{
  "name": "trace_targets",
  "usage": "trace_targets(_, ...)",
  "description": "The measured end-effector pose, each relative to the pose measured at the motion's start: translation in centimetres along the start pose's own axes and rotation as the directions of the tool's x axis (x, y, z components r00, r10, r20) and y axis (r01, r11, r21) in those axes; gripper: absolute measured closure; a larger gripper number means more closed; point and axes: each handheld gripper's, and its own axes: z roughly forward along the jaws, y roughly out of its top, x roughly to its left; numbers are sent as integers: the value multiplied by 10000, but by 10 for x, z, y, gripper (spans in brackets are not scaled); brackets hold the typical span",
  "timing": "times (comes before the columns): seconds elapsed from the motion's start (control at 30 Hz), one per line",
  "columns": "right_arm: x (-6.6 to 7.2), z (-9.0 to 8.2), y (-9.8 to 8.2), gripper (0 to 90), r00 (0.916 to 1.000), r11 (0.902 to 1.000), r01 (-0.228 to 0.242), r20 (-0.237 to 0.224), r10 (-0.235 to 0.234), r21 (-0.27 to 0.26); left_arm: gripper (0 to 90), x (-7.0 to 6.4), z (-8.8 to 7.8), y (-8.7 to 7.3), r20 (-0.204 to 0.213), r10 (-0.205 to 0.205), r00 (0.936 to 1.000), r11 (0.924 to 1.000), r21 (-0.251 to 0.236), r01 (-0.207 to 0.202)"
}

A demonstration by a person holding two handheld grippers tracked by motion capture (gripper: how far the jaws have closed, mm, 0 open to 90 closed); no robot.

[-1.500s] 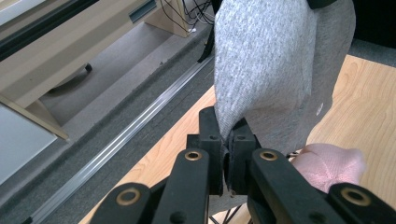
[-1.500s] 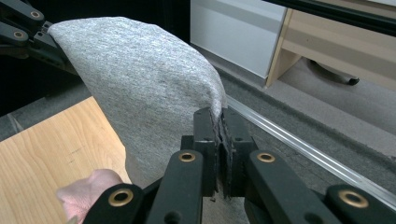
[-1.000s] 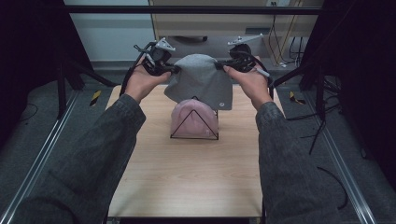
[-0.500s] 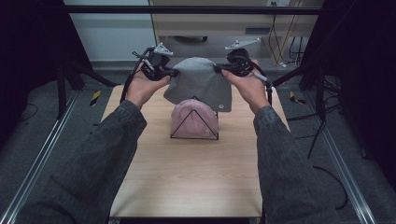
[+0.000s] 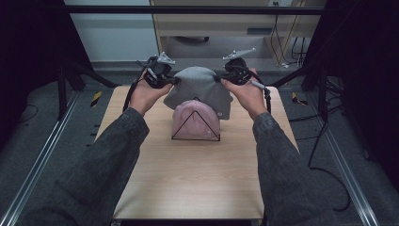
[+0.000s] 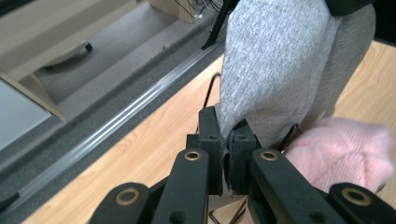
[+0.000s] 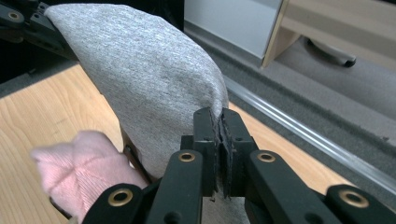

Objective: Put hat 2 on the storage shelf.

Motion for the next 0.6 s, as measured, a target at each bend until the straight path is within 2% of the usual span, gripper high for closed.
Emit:
trace_targets(0.2, 2, 14, -17, 868, 9998, 9996, -172, -63, 174, 242, 867, -4, 9, -14, 70, 121, 9999, 9993, 360, -123)
trace_targets(0.6, 11, 33, -44, 866, 9996, 9968, -178, -190, 194, 784, 867, -8, 25, -41, 185, -162, 9997, 9953, 960, 143)
